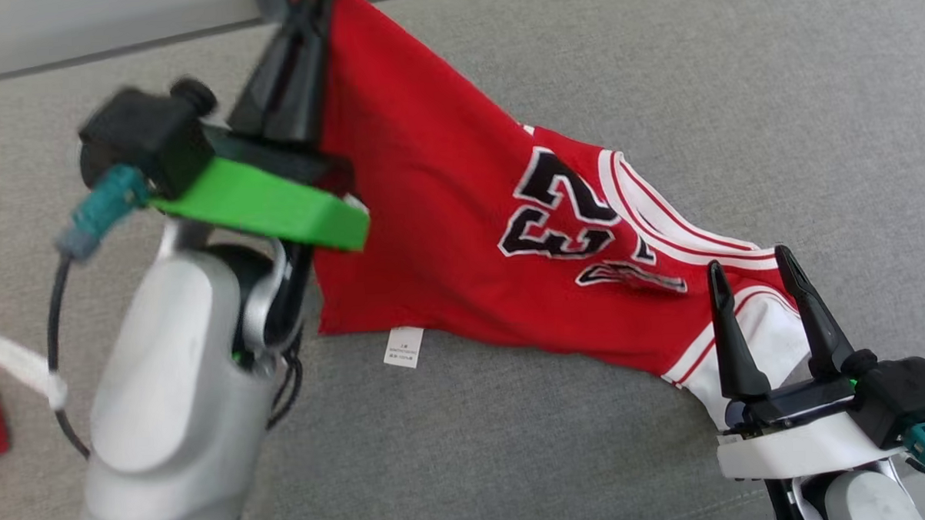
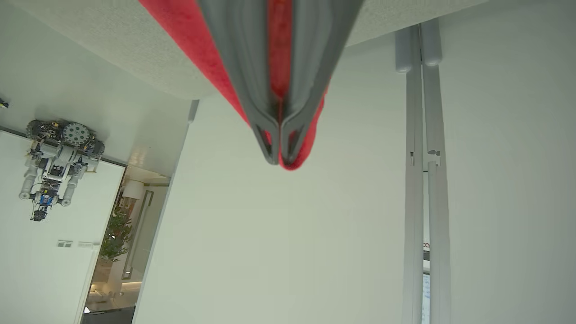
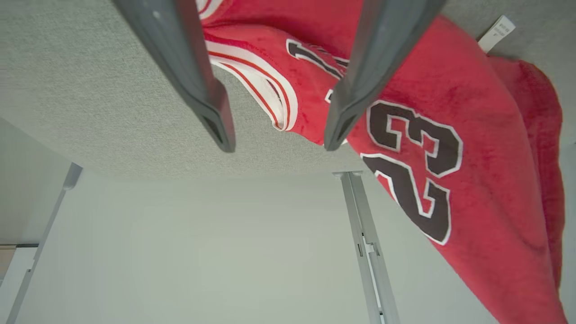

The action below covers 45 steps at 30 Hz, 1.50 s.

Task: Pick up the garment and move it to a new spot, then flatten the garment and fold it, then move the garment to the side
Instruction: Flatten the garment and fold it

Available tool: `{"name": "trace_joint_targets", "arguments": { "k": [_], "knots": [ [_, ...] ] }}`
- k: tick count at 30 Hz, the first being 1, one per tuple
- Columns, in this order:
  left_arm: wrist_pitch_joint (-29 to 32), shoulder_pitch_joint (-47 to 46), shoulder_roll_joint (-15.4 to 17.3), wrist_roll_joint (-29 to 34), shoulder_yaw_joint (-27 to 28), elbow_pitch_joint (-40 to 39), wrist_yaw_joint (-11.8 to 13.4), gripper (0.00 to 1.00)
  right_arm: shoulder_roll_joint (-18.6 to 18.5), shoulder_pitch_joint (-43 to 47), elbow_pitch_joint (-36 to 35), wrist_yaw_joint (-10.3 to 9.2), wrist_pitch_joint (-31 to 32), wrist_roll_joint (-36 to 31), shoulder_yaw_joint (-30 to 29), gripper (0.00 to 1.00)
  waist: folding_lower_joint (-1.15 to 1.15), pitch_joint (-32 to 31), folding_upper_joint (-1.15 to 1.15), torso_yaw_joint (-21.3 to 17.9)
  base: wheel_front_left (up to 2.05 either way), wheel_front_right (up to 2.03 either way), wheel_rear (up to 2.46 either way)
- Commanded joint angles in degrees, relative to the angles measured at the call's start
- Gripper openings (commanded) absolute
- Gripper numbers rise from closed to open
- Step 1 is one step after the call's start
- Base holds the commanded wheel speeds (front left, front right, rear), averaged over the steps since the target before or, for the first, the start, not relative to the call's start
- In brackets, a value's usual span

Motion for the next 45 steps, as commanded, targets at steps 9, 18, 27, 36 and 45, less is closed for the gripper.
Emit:
{"name": "trace_joint_targets", "arguments": {
  "k": [9,18,27,36,45],
  "knots": [
    [-11.2,-19.5,4.1,1.0,3.2,36.6,-5.0,0.00,0.1,-3.9,1.6,-0.04,-0.2,1.3,1.9,1.00,0.00,7.8,0.00,-7.0,0.00,0.00,0.00],
    [-15.7,-19.6,3.8,-0.4,3.7,48.9,-6.6,1.00,0.0,-2.2,2.7,-0.04,-0.2,0.7,2.1,1.00,0.00,4.9,0.00,-6.1,0.00,0.00,0.00],
    [-15.6,7.9,3.1,-9.6,5.4,35.2,-6.8,1.00,0.0,2.1,3.1,-0.04,-0.2,1.2,0.7,1.00,0.00,-2.8,0.00,-4.9,0.00,0.00,0.00],
    [-12.4,27.5,7.2,-14.5,-1.7,21.5,-6.7,1.00,0.1,4.6,2.8,-0.04,-0.2,0.1,0.5,1.00,0.00,-5.5,0.00,-4.3,0.00,0.00,0.00],
    [-12.7,24.7,6.3,-13.5,-3.5,27.9,-6.4,1.00,0.1,4.2,3.1,-0.04,-0.2,0.0,0.6,1.00,0.00,-6.7,0.00,-5.6,0.00,0.00,0.00]
  ]
}}
